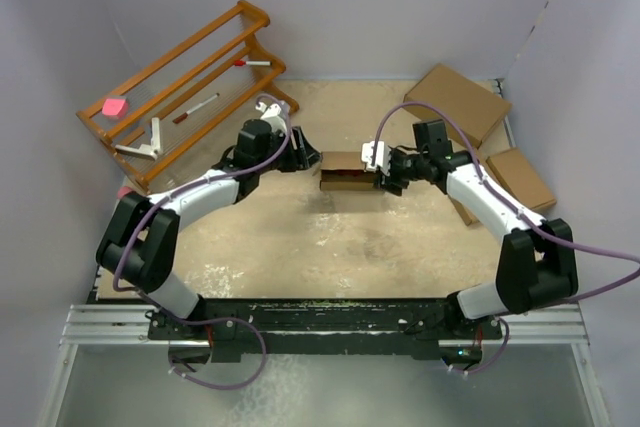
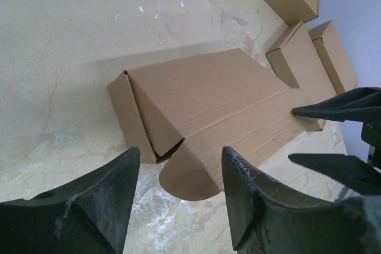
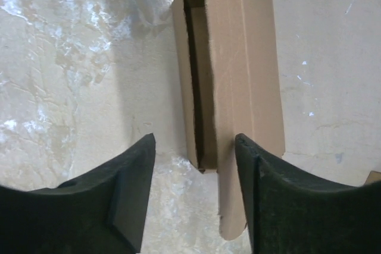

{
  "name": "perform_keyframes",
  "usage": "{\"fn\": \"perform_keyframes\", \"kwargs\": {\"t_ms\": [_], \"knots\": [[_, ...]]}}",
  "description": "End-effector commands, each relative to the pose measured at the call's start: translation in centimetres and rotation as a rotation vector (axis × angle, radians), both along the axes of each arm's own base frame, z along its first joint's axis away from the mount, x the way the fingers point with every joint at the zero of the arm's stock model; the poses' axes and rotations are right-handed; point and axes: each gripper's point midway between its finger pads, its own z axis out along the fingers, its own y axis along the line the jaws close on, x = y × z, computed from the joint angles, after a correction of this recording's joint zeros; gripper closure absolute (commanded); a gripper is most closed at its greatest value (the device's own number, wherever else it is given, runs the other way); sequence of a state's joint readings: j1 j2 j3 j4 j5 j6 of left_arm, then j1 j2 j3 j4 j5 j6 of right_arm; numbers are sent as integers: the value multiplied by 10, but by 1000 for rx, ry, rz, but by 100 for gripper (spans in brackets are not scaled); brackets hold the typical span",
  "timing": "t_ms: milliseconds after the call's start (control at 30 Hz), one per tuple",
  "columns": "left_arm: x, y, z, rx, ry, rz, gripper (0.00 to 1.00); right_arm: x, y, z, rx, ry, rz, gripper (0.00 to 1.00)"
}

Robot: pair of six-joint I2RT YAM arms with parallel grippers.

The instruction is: Fold the paper box

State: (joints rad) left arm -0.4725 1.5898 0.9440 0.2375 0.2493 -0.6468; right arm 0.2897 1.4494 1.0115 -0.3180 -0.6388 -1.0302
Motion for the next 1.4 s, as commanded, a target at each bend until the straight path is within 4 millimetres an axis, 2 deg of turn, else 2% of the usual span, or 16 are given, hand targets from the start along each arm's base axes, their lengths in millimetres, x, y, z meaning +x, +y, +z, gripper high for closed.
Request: {"fn": "perform_keyframes", "kwargs": {"t_ms": [0,100,267,367,467,567,633,700,800,867,1033,1167,1367], "knots": [[10,-10,33,-76,-40,-31,39,-13,9,42,81,-24,32,36],[13,-9,29,-86,1,-21,39,-18,8,65,125,-41,31,28],[18,-11,19,-117,106,1,39,-19,-5,100,267,6,-40,22],[20,-11,15,-132,179,27,39,-6,-17,120,427,102,-154,22],[22,-11,16,-150,234,52,39,10,-36,128,629,300,-287,23],[21,-14,19,-176,270,56,39,38,-61,118,812,521,-515,24],[21,-16,21,-197,286,55,39,54,-76,101,871,641,-695,23],[20,-18,22,-212,302,55,39,66,-83,77,892,782,-845,24],[18,-19,21,-222,322,57,39,71,-83,51,900,939,-936,27],[17,-19,19,-223,332,54,39,82,-85,41,912,956,-973,29],[11,-23,13,-237,364,42,39,86,-81,14,900,1086,-984,32],[10,-25,9,-241,380,35,39,88,-73,4,901,1171,-960,32],[8,-34,3,-246,399,16,39,89,-54,-1,891,1241,-918,32]]}}
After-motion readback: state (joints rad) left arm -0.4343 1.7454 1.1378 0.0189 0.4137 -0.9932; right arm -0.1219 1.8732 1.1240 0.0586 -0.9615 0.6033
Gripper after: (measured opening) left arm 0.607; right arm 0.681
